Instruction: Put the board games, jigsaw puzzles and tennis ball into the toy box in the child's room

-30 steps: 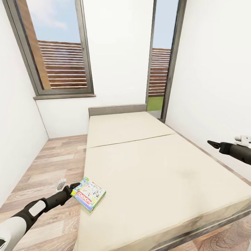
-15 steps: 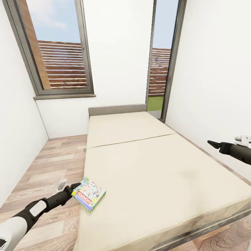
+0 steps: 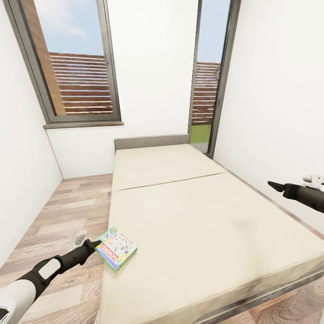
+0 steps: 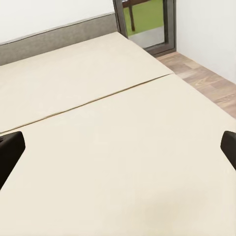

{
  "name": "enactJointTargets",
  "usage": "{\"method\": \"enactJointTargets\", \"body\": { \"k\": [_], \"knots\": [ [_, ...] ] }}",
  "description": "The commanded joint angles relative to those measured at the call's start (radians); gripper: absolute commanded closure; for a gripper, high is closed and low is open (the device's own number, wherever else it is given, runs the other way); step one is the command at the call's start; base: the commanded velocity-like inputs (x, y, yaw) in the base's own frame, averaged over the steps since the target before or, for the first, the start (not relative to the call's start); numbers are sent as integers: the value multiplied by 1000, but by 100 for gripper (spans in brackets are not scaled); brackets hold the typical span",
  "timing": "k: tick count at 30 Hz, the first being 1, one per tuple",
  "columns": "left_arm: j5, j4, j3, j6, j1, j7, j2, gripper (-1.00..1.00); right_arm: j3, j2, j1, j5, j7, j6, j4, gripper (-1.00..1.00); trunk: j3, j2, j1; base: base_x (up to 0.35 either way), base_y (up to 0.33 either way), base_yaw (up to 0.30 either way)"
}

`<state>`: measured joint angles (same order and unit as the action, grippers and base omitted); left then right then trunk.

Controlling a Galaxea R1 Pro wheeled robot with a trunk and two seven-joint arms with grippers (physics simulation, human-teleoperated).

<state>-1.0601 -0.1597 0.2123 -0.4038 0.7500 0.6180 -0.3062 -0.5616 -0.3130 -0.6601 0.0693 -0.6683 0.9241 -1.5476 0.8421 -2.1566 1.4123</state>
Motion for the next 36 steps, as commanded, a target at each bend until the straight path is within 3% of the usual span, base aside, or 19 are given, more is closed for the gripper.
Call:
{"method": "enactJointTargets", "body": {
  "k": [1, 6, 10, 18, 28, 36],
  "knots": [
    [-2, 1, 16, 5, 0, 1, -1, 100, -1, 0, -1, 7, -8, 4, -1, -100, 1, 0, 0, 0, 0, 0],
    [-7, 0, 16, 11, 0, 15, -1, 100, -1, 0, -1, 8, -8, 3, 0, -100, 1, 0, 0, 0, 0, 0],
    [-4, -11, 20, 10, 0, 101, -2, 100, 0, 1, -1, 8, -8, 2, -1, -100, 1, 0, 0, 0, 0, 0],
    [-5, -51, 22, 0, -2, 192, -1, 100, 0, 2, -1, 8, -8, -2, 0, -100, 1, 0, 0, 0, 0, 0],
    [-5, -121, 22, -29, -16, 212, 9, 100, 1, 6, 0, 16, -9, -8, 2, -100, 1, 0, 0, 0, 0, 0],
    [-3, -168, 23, -94, -19, 208, 53, 100, 3, 8, 24, 18, -12, -55, 0, -100, 1, 0, 0, 0, 0, 0]
  ]
}}
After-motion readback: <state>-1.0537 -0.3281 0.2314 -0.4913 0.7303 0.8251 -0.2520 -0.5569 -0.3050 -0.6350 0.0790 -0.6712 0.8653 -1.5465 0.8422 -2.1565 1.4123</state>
